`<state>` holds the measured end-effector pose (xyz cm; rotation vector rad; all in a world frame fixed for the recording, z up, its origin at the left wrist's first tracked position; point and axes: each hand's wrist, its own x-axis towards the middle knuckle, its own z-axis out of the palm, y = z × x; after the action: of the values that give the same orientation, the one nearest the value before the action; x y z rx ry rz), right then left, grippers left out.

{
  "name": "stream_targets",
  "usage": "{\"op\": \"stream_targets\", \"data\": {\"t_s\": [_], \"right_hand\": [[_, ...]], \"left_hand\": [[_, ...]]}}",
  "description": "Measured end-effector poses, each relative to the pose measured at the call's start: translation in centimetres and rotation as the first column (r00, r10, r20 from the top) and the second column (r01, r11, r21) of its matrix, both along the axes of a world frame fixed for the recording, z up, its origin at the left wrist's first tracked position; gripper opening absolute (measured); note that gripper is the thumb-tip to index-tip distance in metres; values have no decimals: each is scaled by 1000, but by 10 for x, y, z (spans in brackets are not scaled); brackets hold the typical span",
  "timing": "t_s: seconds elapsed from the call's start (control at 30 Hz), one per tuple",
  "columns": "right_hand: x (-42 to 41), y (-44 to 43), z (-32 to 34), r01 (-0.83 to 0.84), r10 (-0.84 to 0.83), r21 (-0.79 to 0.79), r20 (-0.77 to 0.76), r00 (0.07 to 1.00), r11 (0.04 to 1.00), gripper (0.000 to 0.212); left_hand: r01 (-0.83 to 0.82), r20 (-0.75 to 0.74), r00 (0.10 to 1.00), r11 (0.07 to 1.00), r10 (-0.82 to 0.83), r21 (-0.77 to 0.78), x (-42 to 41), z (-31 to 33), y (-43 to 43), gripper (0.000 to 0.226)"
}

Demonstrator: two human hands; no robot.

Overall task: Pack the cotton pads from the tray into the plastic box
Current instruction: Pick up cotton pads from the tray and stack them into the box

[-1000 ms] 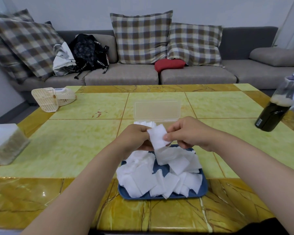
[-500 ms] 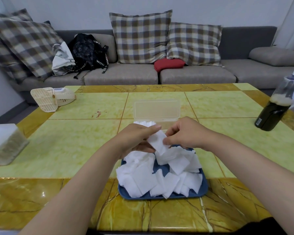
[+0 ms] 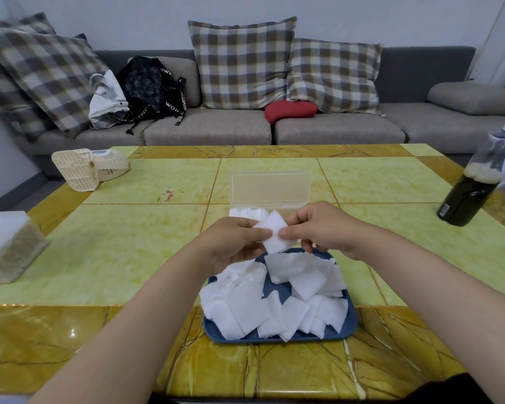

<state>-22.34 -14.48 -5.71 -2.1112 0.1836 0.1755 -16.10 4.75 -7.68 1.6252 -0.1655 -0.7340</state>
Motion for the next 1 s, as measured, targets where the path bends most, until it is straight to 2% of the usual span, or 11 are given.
{"op": "stream_targets", "data": {"t_s": [0.07,0.13,0.23,0.3,0.33,0.43,0.5,0.6,0.77,0.9,1.0], "right_hand": [[-5,-6,6,-165,163,-184,-27,986,969,22],[-11,-10,10,-341,295,-367,-175,939,866,38],[-9,-10,1,-384,288,-492,-261,921,782,33],[-5,-10,-7,-316,244,-486,-207,947,815,18],[-5,-8,-7,-283,226,-453,-177,958,845,18],[-5,-7,-1,-184,163,-270,-96,982,945,14],[-4,-8,1,-135,120,-189,-87,989,973,12],[-5,-6,-1,-135,116,-238,-93,989,962,14],[0,-8,0,-64,81,-165,96,992,984,27],[-2,-4,10,-201,231,-190,152,961,961,15],[2,-3,8,-185,229,-244,166,959,952,18]], "left_hand": [[-37,18,999,999,37,19,2,-3,0,22],[-99,62,993,995,97,28,5,-5,0,21],[-156,149,978,984,142,83,6,-7,0,16],[-182,248,958,973,143,144,7,-10,-1,13],[-198,305,942,965,140,169,7,-10,-1,11],[-239,448,886,948,123,211,5,-10,-1,12],[-254,494,862,942,118,219,3,-9,-1,13],[-250,532,842,938,88,241,-1,-7,-3,14],[-219,522,851,947,67,235,-1,-7,-4,10],[-40,349,937,982,-28,186,-6,-3,-7,12],[28,266,962,987,-70,156,-8,-3,-10,13]]}}
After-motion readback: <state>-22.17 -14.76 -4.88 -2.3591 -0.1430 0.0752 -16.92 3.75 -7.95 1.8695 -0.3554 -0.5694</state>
